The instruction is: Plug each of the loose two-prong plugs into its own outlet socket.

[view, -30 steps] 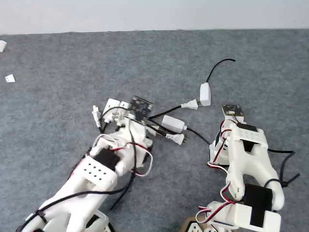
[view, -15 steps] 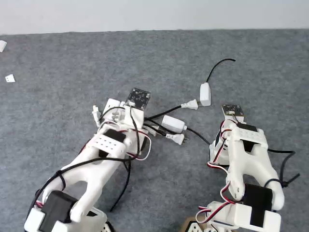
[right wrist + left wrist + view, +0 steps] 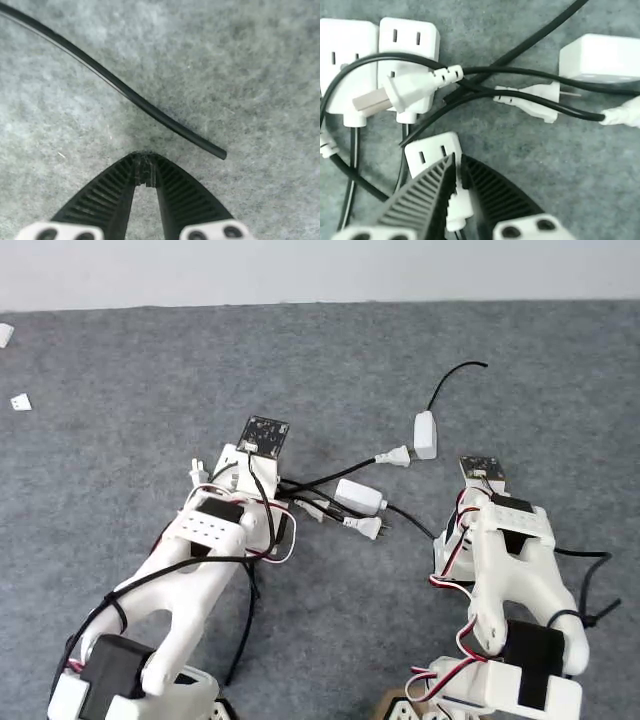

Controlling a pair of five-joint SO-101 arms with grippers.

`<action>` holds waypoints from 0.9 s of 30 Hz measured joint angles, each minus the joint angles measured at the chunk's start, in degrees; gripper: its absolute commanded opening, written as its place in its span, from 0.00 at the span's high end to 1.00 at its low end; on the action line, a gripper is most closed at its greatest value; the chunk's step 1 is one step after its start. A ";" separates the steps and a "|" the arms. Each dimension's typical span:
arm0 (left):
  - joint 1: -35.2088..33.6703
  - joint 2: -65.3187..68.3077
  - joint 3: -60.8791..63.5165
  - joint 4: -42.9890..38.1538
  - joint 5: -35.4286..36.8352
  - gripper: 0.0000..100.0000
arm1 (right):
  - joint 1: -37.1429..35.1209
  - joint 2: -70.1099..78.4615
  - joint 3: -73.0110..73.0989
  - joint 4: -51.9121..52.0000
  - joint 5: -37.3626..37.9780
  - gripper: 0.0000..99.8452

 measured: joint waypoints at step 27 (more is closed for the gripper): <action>-5.36 -4.84 0.35 3.60 -2.29 0.83 | 0.00 0.00 0.00 0.00 0.00 0.99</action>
